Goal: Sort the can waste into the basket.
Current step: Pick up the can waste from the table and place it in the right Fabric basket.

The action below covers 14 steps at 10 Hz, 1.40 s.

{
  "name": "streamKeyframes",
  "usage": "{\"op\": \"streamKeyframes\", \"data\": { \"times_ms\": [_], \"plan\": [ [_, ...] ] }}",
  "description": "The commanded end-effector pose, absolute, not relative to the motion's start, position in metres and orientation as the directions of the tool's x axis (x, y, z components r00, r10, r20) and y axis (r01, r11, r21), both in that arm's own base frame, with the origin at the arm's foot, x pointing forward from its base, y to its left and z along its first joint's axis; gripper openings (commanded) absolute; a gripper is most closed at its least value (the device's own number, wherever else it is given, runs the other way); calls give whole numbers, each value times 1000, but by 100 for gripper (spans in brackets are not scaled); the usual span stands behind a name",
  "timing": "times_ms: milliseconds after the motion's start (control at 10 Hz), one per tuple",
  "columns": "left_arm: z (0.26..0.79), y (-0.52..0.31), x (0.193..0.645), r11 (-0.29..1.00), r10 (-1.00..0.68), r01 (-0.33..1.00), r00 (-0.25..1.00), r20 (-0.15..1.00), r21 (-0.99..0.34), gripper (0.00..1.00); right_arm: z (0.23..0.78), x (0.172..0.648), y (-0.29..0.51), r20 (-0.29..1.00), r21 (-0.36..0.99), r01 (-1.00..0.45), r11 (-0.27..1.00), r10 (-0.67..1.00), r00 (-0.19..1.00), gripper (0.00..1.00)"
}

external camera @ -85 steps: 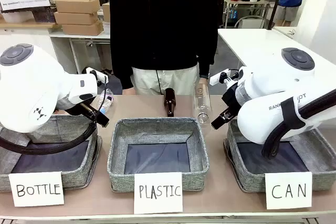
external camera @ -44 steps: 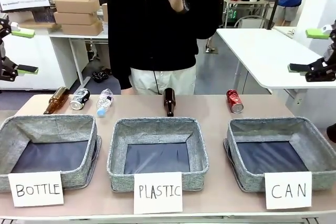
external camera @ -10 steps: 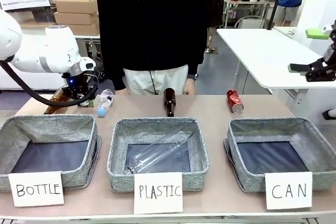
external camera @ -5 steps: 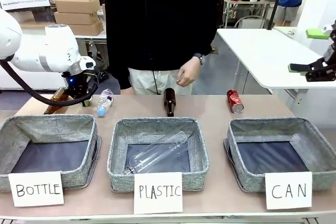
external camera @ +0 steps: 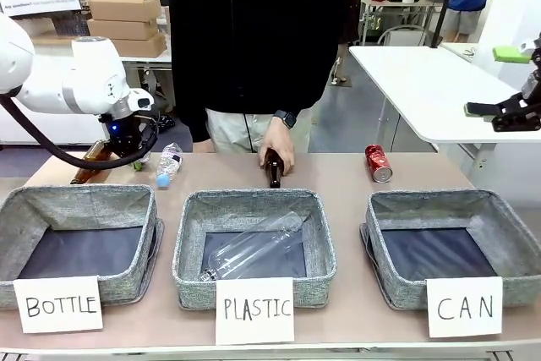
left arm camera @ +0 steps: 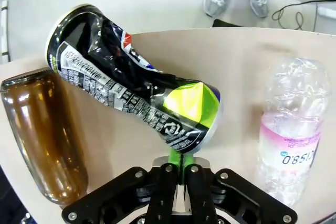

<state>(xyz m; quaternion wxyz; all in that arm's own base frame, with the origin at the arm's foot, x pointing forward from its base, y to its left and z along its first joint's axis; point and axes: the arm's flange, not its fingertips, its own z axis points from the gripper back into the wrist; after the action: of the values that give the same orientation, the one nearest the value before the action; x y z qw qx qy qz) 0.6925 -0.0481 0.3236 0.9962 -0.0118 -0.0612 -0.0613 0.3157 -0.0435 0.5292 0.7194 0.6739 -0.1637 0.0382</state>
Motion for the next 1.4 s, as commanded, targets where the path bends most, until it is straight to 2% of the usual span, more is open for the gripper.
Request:
{"op": "streamKeyframes", "data": {
  "times_ms": [0,100,200,300,400,600,700,800,900,1000,1100,1300],
  "plan": [
    [334,-46,684,993,-110,114,986,124,-29,0,531,319,-42,312,950,-305,70,-173,934,100],
    [340,-46,679,993,-103,109,987,123,-40,0,531,319,-42,312,950,-305,70,-173,934,100],
    [353,-48,665,986,-111,119,991,79,-113,0,531,319,-42,312,950,-305,70,-173,934,100],
    [373,-52,644,979,-139,153,985,105,-136,0,531,319,-42,312,950,-305,70,-173,934,100],
    [397,-53,625,975,-106,118,992,74,-189,0,531,319,-42,312,950,-305,70,-173,934,100],
    [428,-51,615,967,-61,97,986,155,-234,0,531,319,-42,312,950,-305,70,-173,934,100],
    [435,-49,624,963,-28,78,981,193,-258,0,531,319,-42,312,950,-305,70,-173,934,100],
    [434,-46,642,952,32,35,977,212,-304,10,531,319,-42,312,950,-305,70,-173,934,100],
    [428,-44,660,939,120,-35,965,231,-343,58,531,319,-42,312,950,-305,70,-173,934,100],
    [425,-42,675,912,223,-106,939,263,-396,67,531,319,-42,312,950,-305,70,-173,934,100],
    [422,-38,689,899,300,-179,917,263,-399,100,531,319,-42,312,950,-305,70,-173,934,100],
    [411,-27,715,892,380,-295,899,216,-341,100,531,319,-42,312,950,-305,70,-173,934,100]
  ]
}}
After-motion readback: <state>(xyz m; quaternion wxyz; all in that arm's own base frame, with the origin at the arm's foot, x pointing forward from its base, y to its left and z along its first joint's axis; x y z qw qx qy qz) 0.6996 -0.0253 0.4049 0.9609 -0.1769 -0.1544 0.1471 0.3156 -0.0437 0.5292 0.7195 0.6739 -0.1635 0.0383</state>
